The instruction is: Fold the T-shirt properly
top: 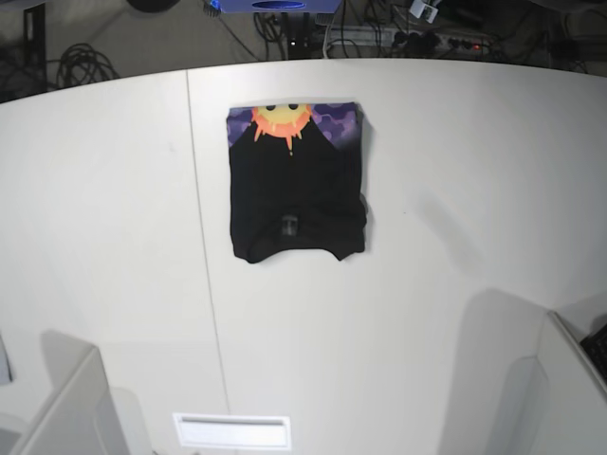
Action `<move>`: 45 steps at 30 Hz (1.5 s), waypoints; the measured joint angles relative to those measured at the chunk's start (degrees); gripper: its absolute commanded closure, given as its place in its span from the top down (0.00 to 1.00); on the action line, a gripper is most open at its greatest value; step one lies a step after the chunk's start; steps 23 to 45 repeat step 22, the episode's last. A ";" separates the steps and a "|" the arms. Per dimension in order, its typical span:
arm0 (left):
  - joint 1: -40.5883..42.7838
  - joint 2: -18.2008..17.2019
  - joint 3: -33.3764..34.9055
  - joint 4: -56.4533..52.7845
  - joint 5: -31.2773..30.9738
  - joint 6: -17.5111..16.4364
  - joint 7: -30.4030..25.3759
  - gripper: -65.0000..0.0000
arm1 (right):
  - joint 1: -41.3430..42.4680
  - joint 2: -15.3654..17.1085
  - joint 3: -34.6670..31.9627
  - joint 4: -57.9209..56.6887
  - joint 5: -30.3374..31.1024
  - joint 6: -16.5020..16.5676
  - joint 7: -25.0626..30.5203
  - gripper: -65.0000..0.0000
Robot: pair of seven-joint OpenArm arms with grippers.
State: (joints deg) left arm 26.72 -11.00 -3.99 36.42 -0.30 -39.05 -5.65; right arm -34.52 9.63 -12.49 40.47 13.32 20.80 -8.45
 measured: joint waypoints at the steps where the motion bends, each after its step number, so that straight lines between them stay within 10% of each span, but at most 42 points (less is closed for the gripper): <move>1: -1.60 -0.31 0.72 -3.06 0.22 0.00 -1.68 0.00 | 1.18 -0.70 0.04 -3.93 -0.22 -0.15 1.73 0.00; 6: -10.12 -1.03 8.20 -20.81 -0.33 -0.11 -12.09 0.00 | 7.58 -3.98 0.17 -21.05 -0.17 0.28 13.29 0.00; 13: -15.30 -0.92 19.45 -28.44 -0.44 0.17 -13.22 0.00 | 12.61 -4.85 0.28 -29.83 0.13 -0.42 19.45 0.00; 16: -15.13 -0.57 21.03 -26.67 -0.24 7.80 -13.25 0.00 | 12.96 -5.73 0.28 -29.88 0.13 -6.73 19.47 0.00; 21: -15.10 -0.94 20.74 -26.03 -1.05 9.53 -17.97 0.00 | 13.86 -5.53 0.28 -29.77 0.15 -12.85 24.94 0.00; 45: -15.10 -0.87 20.70 -26.03 -1.03 9.53 -17.94 0.00 | 13.90 -5.57 0.28 -29.73 0.15 -12.85 25.27 0.00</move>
